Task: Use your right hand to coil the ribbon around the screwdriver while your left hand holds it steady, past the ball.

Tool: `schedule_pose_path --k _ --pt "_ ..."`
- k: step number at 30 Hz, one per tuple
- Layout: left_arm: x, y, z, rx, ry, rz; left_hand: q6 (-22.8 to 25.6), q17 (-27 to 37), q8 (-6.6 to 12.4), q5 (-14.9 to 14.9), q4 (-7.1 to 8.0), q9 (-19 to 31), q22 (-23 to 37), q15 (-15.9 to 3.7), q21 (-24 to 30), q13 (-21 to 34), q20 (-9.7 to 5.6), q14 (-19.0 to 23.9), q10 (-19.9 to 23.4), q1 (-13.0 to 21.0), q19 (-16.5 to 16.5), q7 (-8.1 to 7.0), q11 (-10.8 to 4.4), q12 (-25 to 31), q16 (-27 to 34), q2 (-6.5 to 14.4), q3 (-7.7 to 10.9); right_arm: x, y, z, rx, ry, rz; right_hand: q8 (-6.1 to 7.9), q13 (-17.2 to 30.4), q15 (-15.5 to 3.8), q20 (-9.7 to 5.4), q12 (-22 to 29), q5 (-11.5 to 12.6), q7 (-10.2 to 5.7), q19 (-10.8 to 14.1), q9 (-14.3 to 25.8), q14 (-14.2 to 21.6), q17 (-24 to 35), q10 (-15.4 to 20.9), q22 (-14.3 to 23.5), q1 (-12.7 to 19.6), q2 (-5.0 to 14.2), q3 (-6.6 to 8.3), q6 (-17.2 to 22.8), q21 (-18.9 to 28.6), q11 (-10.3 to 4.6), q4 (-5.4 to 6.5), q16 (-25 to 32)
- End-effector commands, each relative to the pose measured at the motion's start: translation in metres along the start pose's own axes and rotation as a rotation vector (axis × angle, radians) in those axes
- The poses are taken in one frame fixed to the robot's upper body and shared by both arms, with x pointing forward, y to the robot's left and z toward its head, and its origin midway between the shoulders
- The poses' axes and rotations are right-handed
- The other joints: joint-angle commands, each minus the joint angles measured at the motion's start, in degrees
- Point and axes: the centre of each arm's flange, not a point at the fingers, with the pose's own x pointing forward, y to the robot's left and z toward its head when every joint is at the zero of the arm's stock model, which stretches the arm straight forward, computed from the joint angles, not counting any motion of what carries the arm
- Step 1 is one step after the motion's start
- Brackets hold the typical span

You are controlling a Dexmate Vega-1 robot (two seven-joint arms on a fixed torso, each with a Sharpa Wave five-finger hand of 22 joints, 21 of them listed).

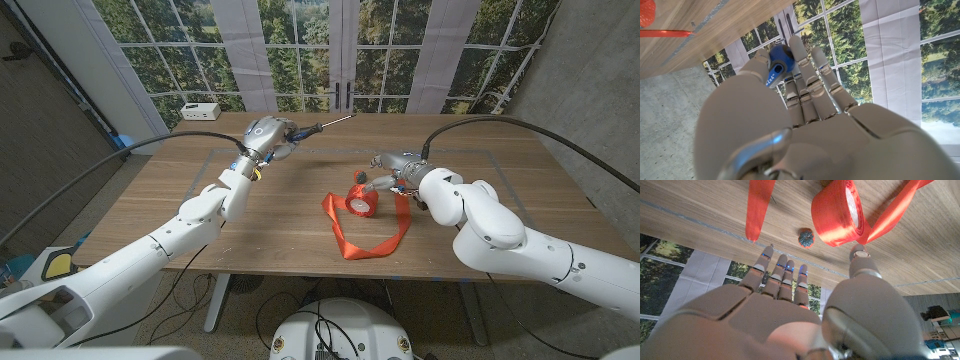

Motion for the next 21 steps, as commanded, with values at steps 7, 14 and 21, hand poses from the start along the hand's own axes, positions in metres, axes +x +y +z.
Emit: schedule_pose_path --k 7,14,21 --pt "0.001 -0.002 -0.004 -0.003 0.007 -0.002 6.89 0.47 5.61 3.04 0.23 3.87 -0.18 -3.36 0.75 9.9 -0.17 0.78 10.0 5.44 -0.55 -6.13 -9.47 -0.16 -0.46 5.81 0.74 0.018 0.01 0.014 -0.029 -0.026 0.112 0.13 0.35 -1.19 0.18 0.57 0.62 -0.17 0.17 0.43 0.2 0.96 -0.03 0.25 0.72 -0.01 -0.79 0.35 0.02 0.11 0.21 0.63" --pt "0.001 -0.002 -0.005 -0.005 0.006 -0.003 6.81 0.67 5.64 3.04 0.19 3.92 -0.35 -3.36 1.14 9.9 -0.1 0.85 10.03 5.45 -0.63 -6.12 -9.4 -0.34 -0.67 5.81 0.75 0.022 0.012 0.018 -0.042 -0.03 0.11 0.29 0.54 -1.3 0.19 1.03 0.86 -0.15 0.39 0.52 0.76 1.55 0.35 0.27 0.95 0.22 -1.15 0.93 0.05 0.11 0.37 1.08" --pt "0.0 -0.003 -0.005 -0.006 0.004 -0.01 6.74 0.86 5.6 3.03 0.19 3.86 -0.5 -3.36 1.51 9.97 -0.15 0.93 10.11 5.43 -0.68 -6.16 -9.48 -0.46 -0.88 5.81 0.75 0.029 0.016 0.02 -0.067 -0.018 0.126 0.5 0.7 -1.37 0.18 1.42 1.1 -0.26 0.88 0.6 1.16 2.04 0.68 0.27 1.51 0.65 -1.26 1.6 0.2 0.16 0.37 1.43"
